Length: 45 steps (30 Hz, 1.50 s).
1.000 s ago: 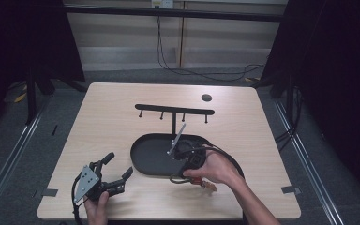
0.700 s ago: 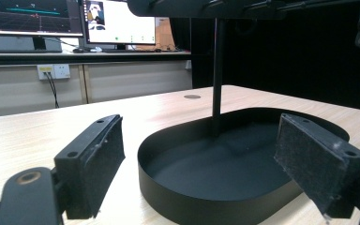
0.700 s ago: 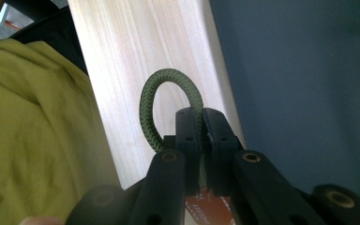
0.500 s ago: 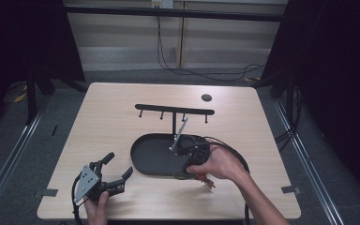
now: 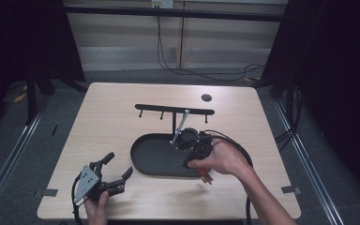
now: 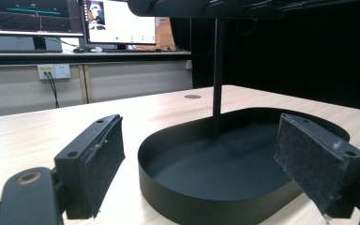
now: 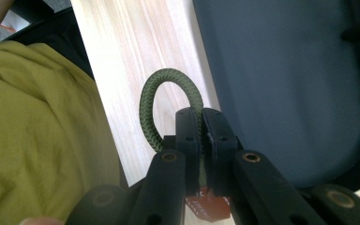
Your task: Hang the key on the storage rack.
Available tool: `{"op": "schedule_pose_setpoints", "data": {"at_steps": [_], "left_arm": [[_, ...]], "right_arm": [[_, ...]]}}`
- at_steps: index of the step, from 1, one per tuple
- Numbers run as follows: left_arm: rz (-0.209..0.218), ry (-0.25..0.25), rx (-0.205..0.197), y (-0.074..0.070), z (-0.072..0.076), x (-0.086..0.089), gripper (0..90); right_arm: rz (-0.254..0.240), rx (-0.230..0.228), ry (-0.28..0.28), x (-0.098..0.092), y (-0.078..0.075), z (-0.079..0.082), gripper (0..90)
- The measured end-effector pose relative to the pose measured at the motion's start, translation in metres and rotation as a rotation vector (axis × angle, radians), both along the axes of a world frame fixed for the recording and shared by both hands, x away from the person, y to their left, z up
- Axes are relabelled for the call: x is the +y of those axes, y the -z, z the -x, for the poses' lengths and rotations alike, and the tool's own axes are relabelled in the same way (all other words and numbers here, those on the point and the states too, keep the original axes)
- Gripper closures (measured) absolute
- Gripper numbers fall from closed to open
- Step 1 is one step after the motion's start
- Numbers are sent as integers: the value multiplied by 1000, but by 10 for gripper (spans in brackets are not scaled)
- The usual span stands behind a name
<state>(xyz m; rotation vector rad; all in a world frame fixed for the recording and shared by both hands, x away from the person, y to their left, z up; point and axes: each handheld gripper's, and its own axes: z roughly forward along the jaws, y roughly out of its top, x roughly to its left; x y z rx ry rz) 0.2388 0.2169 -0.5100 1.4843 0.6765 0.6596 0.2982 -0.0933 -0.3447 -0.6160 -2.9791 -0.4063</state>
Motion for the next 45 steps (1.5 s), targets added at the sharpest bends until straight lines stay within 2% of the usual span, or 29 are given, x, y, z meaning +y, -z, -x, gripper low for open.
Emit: {"op": "schedule_pose_setpoints", "data": {"at_steps": [10, 13, 23, 35, 45], "left_arm": [[4, 1, 2, 0, 0, 0, 157], [4, 1, 1, 0, 0, 0, 157], [6, 4, 2, 0, 0, 0, 156], [0, 2, -1, 0, 0, 0, 157], [1, 5, 0, 0, 0, 0, 157]], "right_arm": [[-16, 7, -14, -1, -14, -8, 857], [-12, 6, -8, 0, -20, -12, 857], [21, 13, -13, 4, -24, -28, 857], [-3, -25, -16, 6, -49, -47, 857], [-29, -55, -1, 9, -62, -59, 857]]}}
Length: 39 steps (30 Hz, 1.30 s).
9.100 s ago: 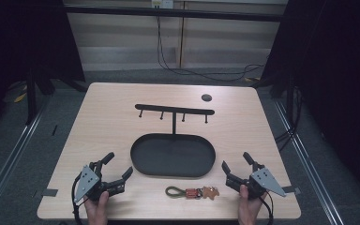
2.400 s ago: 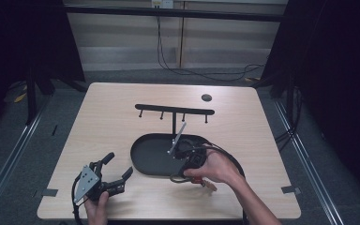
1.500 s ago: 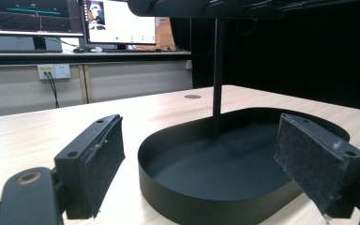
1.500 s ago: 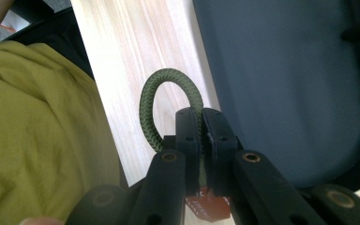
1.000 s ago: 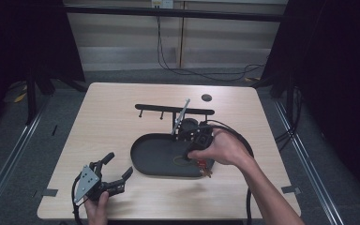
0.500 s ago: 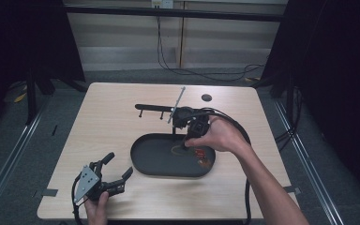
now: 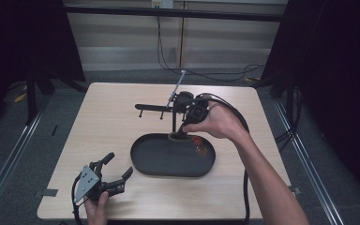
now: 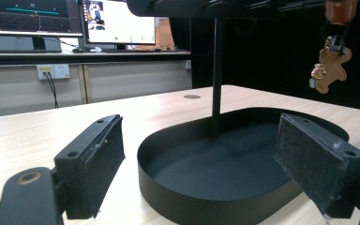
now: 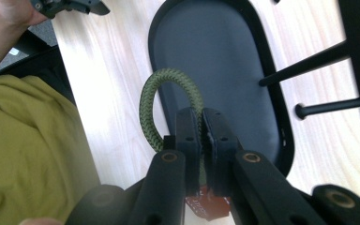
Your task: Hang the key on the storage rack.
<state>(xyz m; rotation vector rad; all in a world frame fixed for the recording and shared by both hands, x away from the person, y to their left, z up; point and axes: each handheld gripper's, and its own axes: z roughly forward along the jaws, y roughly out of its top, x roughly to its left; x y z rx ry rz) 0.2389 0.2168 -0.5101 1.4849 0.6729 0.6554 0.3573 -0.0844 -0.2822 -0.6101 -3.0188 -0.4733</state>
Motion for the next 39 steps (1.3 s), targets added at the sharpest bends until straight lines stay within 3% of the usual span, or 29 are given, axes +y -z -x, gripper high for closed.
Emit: {"op": "schedule_pose_setpoints", "data": {"at_steps": [15, 16, 21, 32, 39], "left_arm": [[10, 0, 0, 0, 0, -1, 156], [10, 0, 0, 0, 0, -1, 157], [10, 0, 0, 0, 0, -1, 157], [14, 0, 2, 0, 0, -1, 157], [14, 0, 2, 0, 0, -1, 157]], "right_arm": [[-3, 0, 39, -4, -7, -25, 856], [18, -5, 48, -4, -8, -31, 856], [0, -11, 66, -8, -10, -39, 856], [7, -5, 92, -6, -4, -50, 854], [3, -25, 103, -7, -1, -57, 851]]}}
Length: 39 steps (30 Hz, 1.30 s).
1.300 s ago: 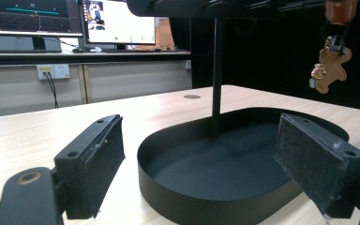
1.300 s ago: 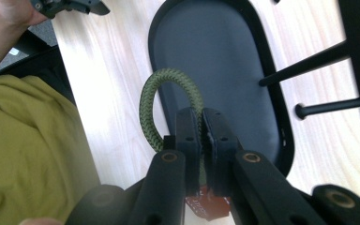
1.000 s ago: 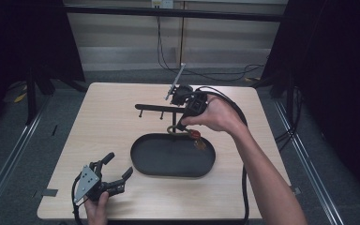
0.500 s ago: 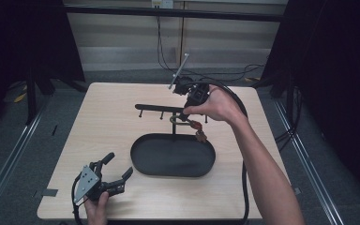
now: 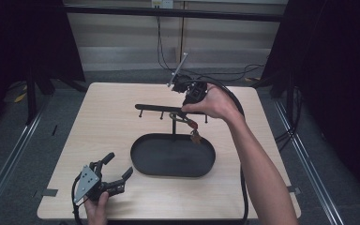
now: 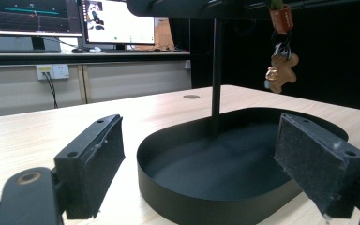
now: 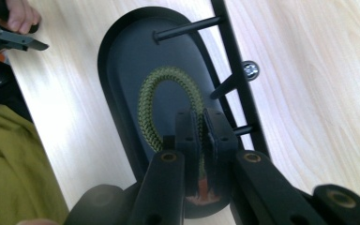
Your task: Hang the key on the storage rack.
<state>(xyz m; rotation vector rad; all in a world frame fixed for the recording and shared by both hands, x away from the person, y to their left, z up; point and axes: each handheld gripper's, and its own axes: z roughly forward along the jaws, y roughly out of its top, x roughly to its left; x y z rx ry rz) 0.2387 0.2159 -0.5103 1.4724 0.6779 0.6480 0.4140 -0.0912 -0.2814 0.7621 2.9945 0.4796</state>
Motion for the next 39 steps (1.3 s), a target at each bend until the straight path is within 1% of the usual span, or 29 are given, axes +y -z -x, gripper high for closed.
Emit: {"op": "schedule_pose_setpoints", "data": {"at_steps": [6, 13, 15, 16, 18, 21, 22, 24, 28, 31, 32, 35, 36, 37, 38, 39], "left_arm": [[-5, -1, -1, 0, 0, 0, 156], [-3, -2, -1, 0, 0, 0, 157], [-3, 0, 0, 0, 0, 0, 157], [-10, 1, -2, 0, 0, 1, 157], [-10, 1, -3, 0, 0, 1, 157], [-10, 1, -2, 0, 0, 1, 157], [-1, 0, 0, 0, 0, 0, 157], [-3, 1, -1, 0, 0, 0, 156], [-5, 1, -1, 0, 0, 0, 157], [-3, 2, -2, 0, 0, 0, 157], [-3, 2, -2, 0, 0, 0, 157], [-5, 2, -3, 0, 0, 0, 157], [-5, 2, -2, 0, 0, 0, 157], [-14, 4, -3, 0, 0, 1, 157], [-14, 3, -4, 0, 0, 1, 157], [-12, 3, -4, 0, 0, 1, 157]], "right_arm": [[-25, 0, 8, -5, 1, -2, 842], [-34, 4, 19, -7, 2, -4, 821], [-30, 8, 27, -7, 3, -4, 799], [-31, 8, 27, -7, 3, -4, 801], [-29, -1, 33, -8, 3, -4, 804], [-27, -7, 42, -9, 3, -4, 777], [-26, -4, 47, -10, 3, -4, 778], [-21, -9, 59, -12, 3, -5, 785], [-22, -7, 50, -12, 4, -5, 797], [-39, -6, 60, -14, 1, -3, 782], [-46, -2, 55, -15, 0, -2, 779], [-75, 9, 58, -20, 0, 3, 762], [-81, 19, 65, -22, 1, 6, 750], [-90, 25, 63, -25, 2, 8, 748], [-93, 22, 63, -27, 2, 10, 744], [-107, 24, 74, -30, 2, 14, 738]]}}
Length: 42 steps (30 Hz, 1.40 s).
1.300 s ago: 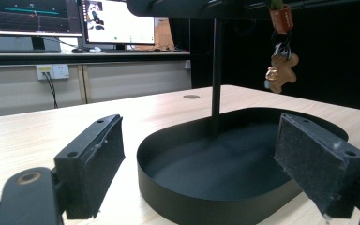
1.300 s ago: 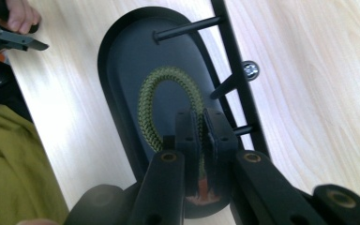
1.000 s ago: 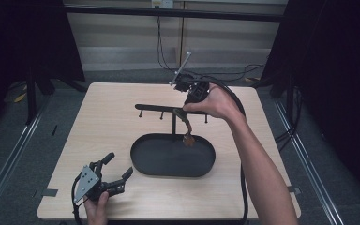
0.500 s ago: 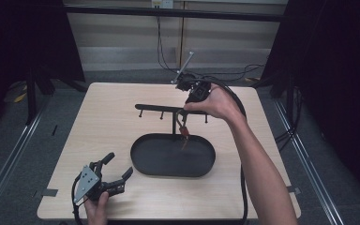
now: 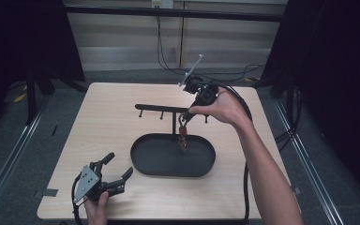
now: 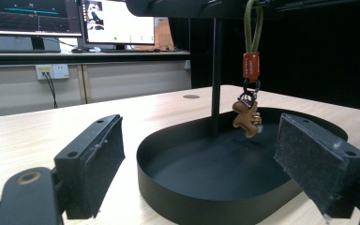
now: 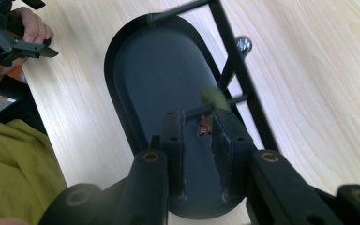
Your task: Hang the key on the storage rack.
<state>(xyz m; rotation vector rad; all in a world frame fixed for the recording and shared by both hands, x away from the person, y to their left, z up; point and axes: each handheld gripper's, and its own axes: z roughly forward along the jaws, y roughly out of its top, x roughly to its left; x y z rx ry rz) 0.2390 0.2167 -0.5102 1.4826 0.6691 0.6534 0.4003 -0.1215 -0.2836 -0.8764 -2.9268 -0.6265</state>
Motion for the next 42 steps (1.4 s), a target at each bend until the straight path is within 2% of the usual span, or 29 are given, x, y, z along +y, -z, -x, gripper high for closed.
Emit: {"op": "schedule_pose_setpoints", "data": {"at_steps": [3, 6, 10, 17, 20, 22, 24, 31, 33, 35, 37, 42], "left_arm": [[-3, 1, 3, 0, 0, 0, 157], [0, 0, 3, 0, 0, 0, 157], [-1, 0, 4, 0, 0, 0, 157], [-2, 0, 2, 0, 0, 0, 157], [-4, 0, 3, 0, 0, 0, 157], [-4, 0, 3, 0, 0, 0, 157], [-2, 0, 3, 0, 0, 0, 157], [0, 0, 2, 0, 0, 0, 157], [-1, 0, 3, 0, 0, 0, 157], [-1, 0, 2, 0, 0, 0, 157], [-2, 0, 2, 0, 0, 0, 156], [-2, 0, 1, 0, 0, 0, 156]], "right_arm": [[-48, -12, -4, -9, 0, 11, 732], [-67, -38, -5, -15, 3, 25, 714], [-153, -72, -5, -25, 14, 39, 697], [-242, -117, 15, -36, 26, 59, 698], [-300, -155, 20, -38, 32, 70, 695], [-322, -196, 21, -39, 38, 77, 679], [-349, -217, 29, -41, 44, 83, 662], [-400, -295, 93, -56, 65, 100, 557], [-433, -304, 112, -61, 72, 105, 546], [-453, -341, 143, -68, 81, 109, 539], [-501, -366, 181, -77, 92, 112, 522], [-554, -415, 228, -87, 116, 122, 461]]}}
